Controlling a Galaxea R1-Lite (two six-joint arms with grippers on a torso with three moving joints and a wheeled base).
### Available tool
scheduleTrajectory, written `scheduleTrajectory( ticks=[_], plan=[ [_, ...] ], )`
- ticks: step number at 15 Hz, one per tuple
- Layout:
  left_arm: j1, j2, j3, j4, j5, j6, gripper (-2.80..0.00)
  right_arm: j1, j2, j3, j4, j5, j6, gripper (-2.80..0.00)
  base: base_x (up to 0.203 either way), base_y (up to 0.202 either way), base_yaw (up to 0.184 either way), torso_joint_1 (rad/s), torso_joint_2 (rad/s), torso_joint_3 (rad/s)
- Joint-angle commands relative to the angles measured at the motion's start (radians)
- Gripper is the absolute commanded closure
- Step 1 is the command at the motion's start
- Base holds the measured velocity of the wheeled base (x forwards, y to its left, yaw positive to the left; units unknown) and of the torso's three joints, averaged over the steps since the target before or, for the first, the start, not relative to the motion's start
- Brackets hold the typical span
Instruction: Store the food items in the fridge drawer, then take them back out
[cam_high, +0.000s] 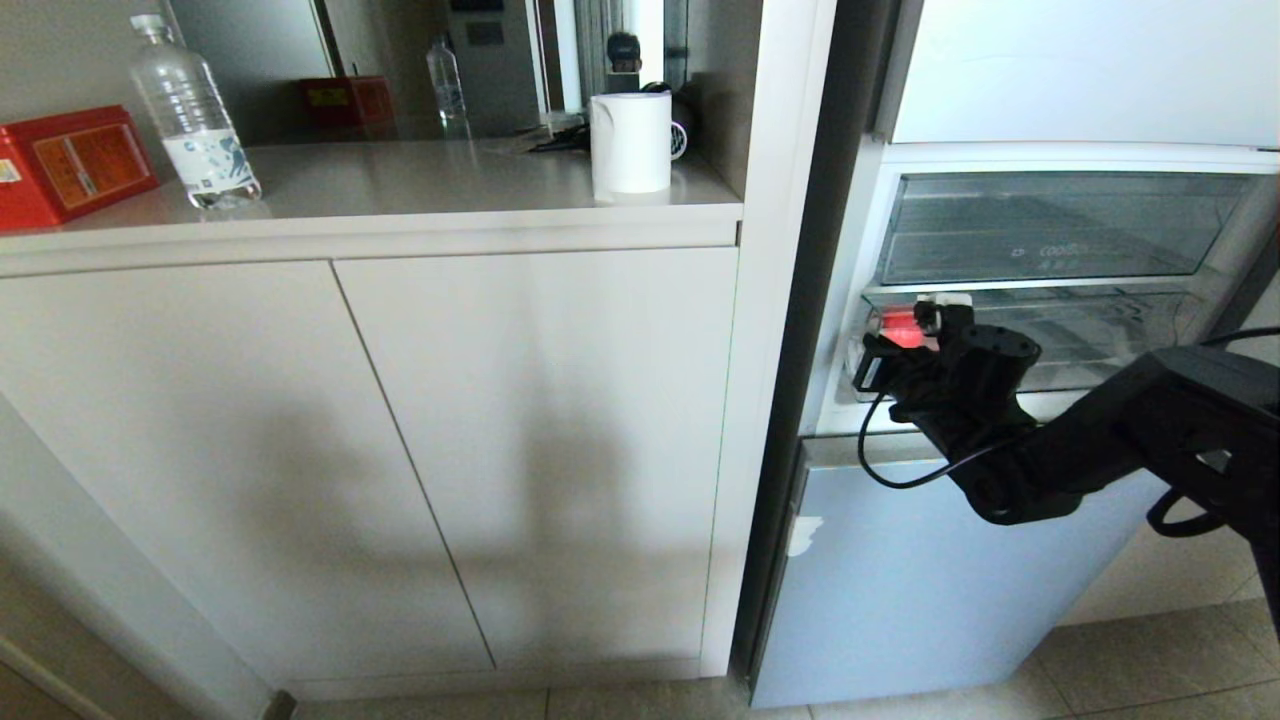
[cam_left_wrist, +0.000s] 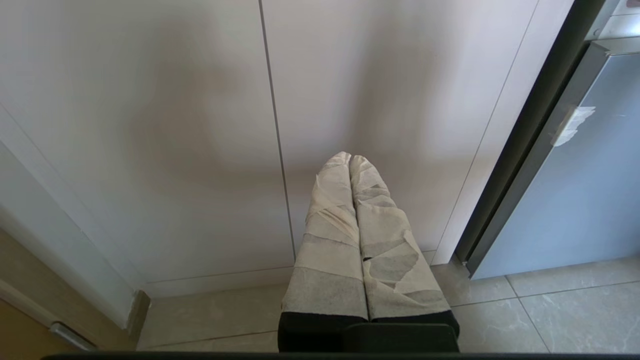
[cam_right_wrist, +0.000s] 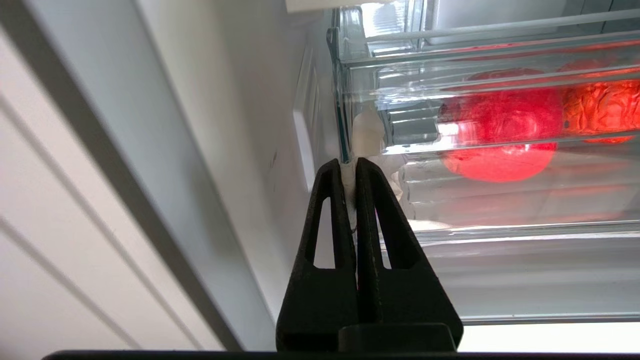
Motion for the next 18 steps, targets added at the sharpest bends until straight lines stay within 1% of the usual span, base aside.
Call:
scheduleTrajectory(
  ticks=[1,4,8,13,18],
  plan=[
    [0.0,0.001,0.0,0.0,0.0,0.0,0.0,0.0,-0.05,0.094,-0.041,0.001,0.003,0.0,0.0,0.0,0.0,0.0,0.0,0.0],
    [0.0,0.001,0.0,0.0,0.0,0.0,0.0,0.0,-0.089,0.205,-0.119,0.002,0.004,0.0,0.0,0.0,0.0,0.0,0.0,0.0],
    [0.0,0.001,0.0,0.0,0.0,0.0,0.0,0.0,-0.152,0.324,-0.18,0.003,0.007,0.0,0.0,0.0,0.0,0.0,0.0,0.0],
    [0.0,0.001,0.0,0.0,0.0,0.0,0.0,0.006,-0.226,0.438,-0.201,0.002,0.012,0.0,0.0,0.0,0.0,0.0,0.0,0.0],
    [0.0,0.001,0.0,0.0,0.0,0.0,0.0,0.031,-0.279,0.546,-0.228,0.0,0.013,0.0,0.0,0.0,0.0,0.0,0.0,0.0]
  ],
)
